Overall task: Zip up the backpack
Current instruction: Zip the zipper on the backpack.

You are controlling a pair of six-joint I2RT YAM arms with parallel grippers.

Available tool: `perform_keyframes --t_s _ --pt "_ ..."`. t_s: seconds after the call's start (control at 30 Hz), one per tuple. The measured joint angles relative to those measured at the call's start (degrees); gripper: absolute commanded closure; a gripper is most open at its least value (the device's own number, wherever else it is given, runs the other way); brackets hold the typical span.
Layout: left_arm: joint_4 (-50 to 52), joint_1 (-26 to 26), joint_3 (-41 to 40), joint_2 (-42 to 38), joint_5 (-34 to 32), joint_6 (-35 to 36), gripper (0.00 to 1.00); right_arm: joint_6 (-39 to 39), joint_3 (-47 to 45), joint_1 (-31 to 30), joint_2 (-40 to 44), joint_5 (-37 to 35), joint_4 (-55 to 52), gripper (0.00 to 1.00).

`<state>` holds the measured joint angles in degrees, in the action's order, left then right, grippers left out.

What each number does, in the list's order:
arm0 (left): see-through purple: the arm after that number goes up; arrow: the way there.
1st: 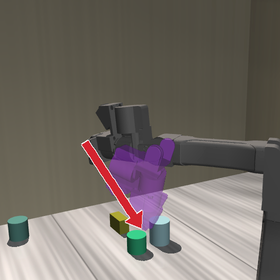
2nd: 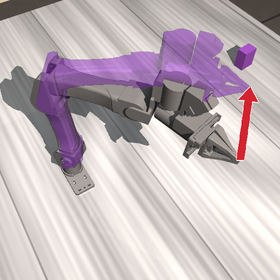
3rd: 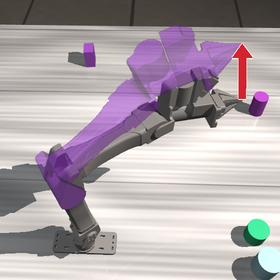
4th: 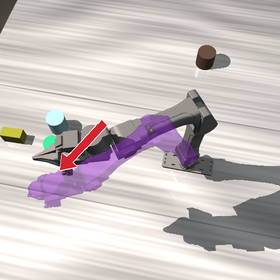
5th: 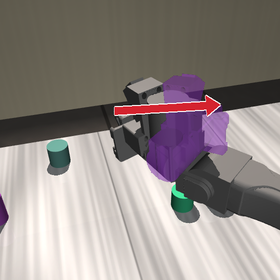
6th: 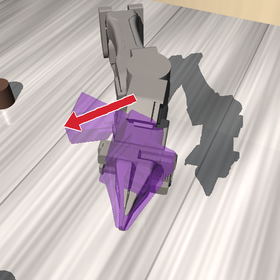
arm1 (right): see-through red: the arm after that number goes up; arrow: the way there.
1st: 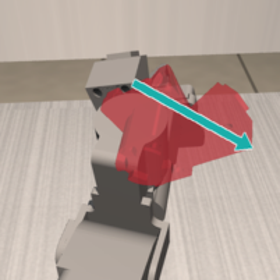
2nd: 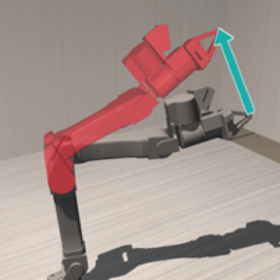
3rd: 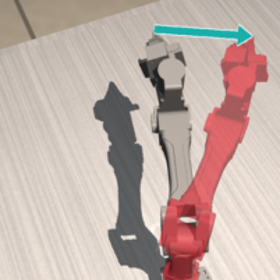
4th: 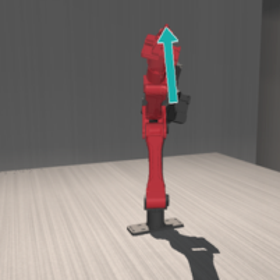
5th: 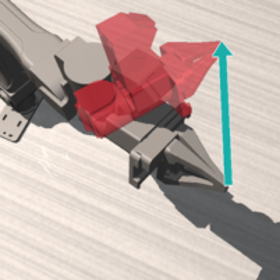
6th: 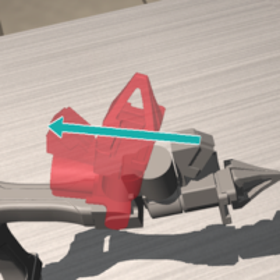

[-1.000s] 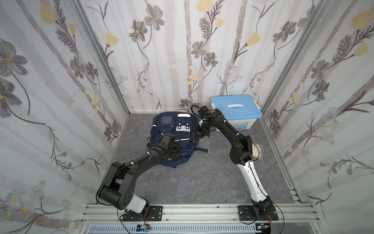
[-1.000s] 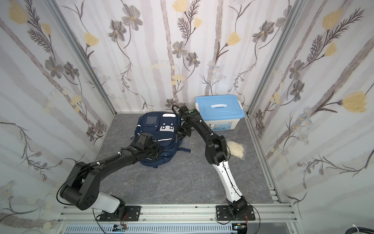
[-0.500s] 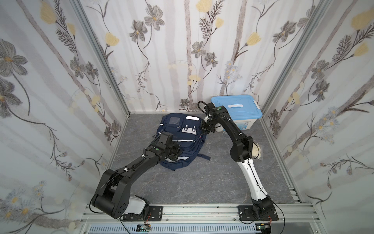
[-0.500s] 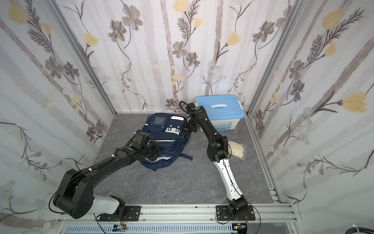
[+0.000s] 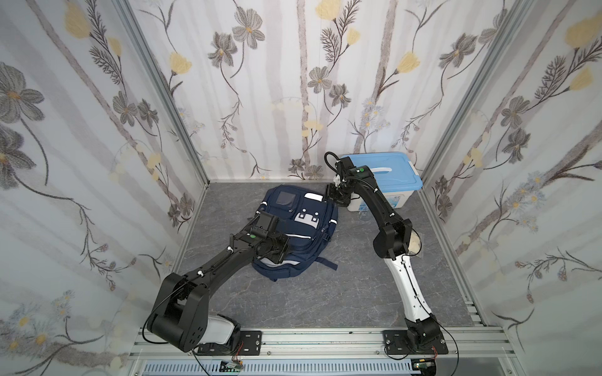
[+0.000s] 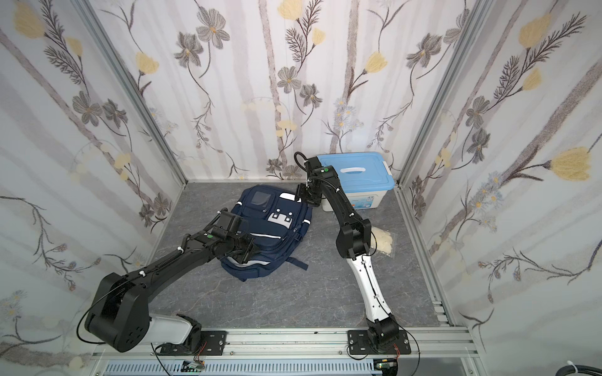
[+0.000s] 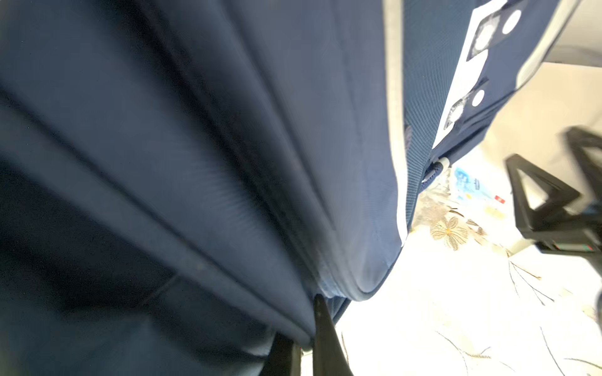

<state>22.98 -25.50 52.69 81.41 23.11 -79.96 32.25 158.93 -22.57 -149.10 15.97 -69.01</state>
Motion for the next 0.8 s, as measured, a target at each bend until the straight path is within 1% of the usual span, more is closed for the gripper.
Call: perform_keyframes --t_s 0.07,0.13,0.23,0.37,0.47,0.5,0.57,0.6,0.63,0.67,0.7,0.73,0.8 --pt "-0.5 0.02 2.25 1.99 0.28 -0.52 1.0 -1.51 -0.59 -1.11 2.49 0.42 0.87 0.0" --pt "-2.25 0.07 4.81 4.48 0.28 -1.11 1.0 -1.92 -2.97 -2.14 6.95 1.81 1.68 0.01" --pt "-3.52 0.11 9.84 8.33 0.26 -1.88 1.0 -1.84 -10.32 -3.04 14.82 3.72 3.13 0.07" --pt "-6.8 -0.04 13.27 9.94 -1.07 -3.37 1.0 -0.11 -20.5 -6.05 21.44 4.13 4.0 0.04" --pt "-9.55 -0.28 12.74 9.94 -3.61 -6.05 1.0 3.21 -34.45 -7.15 29.53 3.85 7.28 0.06" --pt "-10.14 -0.46 12.76 10.45 -4.26 -7.08 1.0 5.33 -40.87 -6.54 33.46 3.3 9.73 0.07" --pt "-11.19 -1.05 14.49 12.92 -4.9 -8.7 1.0 10.4 -55.56 -5.22 41.66 2.75 17.94 0.08" --pt "-11.74 -1.62 16.35 14.99 -5.11 -9.03 0.97 13.68 -62.97 -4.81 45.38 2.34 22.25 0.08" --pt "-12.33 -2.29 18.56 17.18 -5.01 -9.44 0.84 17.14 -70.1 -4.85 48.22 2.38 27.1 0.08" --pt "-12.92 -2.82 20.13 18.6 -4.98 -9.81 0.76 20.13 -75.41 -5.22 49.77 2.58 31.21 0.08" --pt "-13.97 -3.43 21.49 19.96 -4.68 -9.97 0.71 23.15 -79.45 -5.7 50.21 3.06 34.58 0.09" --pt "-15.1 -3.98 22.14 20.7 -3.69 -10.1 0.64 25.51 -81.72 -6.27 49.9 3.39 37.18 0.1" --pt "-16.06 -4.7 22.03 20.9 -1.79 -10.14 0.57 28.39 -82.31 -7.43 48.43 3.74 41.03 0.1"
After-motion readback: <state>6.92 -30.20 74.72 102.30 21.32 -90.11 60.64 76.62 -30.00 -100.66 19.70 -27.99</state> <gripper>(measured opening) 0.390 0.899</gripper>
